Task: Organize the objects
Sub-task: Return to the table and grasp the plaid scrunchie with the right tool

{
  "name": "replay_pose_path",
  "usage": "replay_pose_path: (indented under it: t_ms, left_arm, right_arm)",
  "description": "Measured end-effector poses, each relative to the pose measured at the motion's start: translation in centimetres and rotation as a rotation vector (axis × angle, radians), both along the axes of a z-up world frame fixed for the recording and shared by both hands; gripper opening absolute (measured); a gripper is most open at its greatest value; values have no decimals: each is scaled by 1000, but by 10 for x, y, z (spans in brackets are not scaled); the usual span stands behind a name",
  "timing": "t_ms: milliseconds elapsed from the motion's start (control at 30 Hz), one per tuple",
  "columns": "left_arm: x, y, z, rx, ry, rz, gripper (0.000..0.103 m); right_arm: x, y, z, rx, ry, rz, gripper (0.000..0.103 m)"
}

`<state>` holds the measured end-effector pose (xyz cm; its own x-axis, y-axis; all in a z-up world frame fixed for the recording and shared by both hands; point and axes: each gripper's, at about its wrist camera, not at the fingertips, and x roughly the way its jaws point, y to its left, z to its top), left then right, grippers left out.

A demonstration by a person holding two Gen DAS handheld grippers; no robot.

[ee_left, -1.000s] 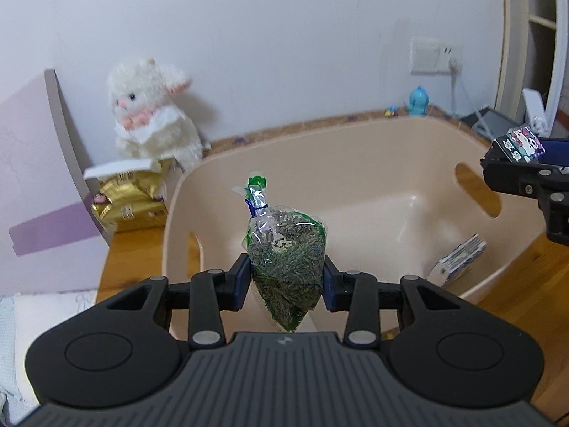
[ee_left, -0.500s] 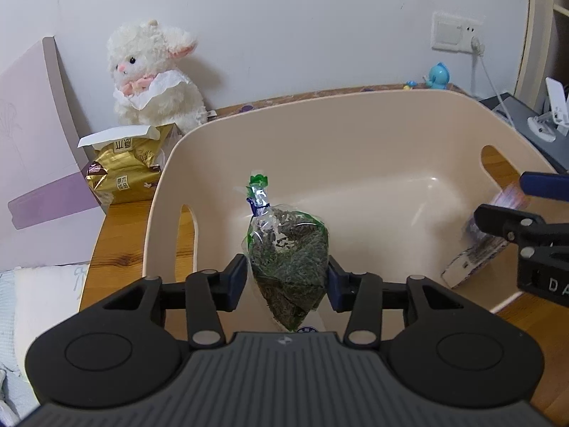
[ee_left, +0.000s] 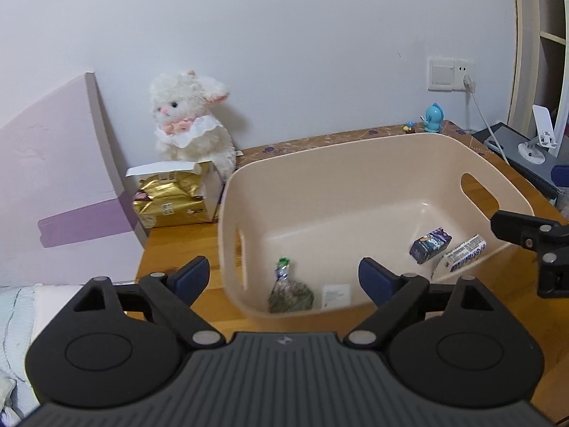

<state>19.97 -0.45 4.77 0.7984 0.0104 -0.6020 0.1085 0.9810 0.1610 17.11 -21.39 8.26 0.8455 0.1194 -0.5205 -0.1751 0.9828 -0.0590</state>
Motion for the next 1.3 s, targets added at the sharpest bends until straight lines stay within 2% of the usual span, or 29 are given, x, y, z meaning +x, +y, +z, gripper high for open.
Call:
replay_pose_path:
  t_ms: [133,300,600,700,767,867,933,967,1000,1100,1300]
  left_arm:
    - [-19,12,1,-9,0,9,92]
    - [-38,23,-8,14,11,22,92]
    - [-47,51,-52,29,111,75,92]
    - [-47,60,-67,23,148,92,92]
    - [-46,64,-75,16,167,98,92]
    - [-46,67,-85,11,188,104,92]
    - [-46,69,-90,7,198,109,92]
    - [-45,70,-91,3,202,109,92]
    - [-45,71,-93,-2,205,110,92]
    - [-43,70,-94,-20,204,105,92]
    - [-39,61,-91,-75,184,76,92]
  right_arm:
    - [-12,1,-8,8,29,12,103]
    - [-18,8,-30,35,111,29,103]
    - [-13,38,-79,42,274,106,103]
    - [-8,48,-94,35,316,124,100]
    - [-6,52,-102,40,344,137,95]
    - [-6,55,-107,57,361,160,75]
    - [-6,55,-107,65,370,174,49]
    - [-7,55,-107,68,374,182,42]
    - [-8,54,-107,73,377,189,28]
    - [-15,51,-104,40,357,186,20]
    - [-19,30,-99,9,338,152,17]
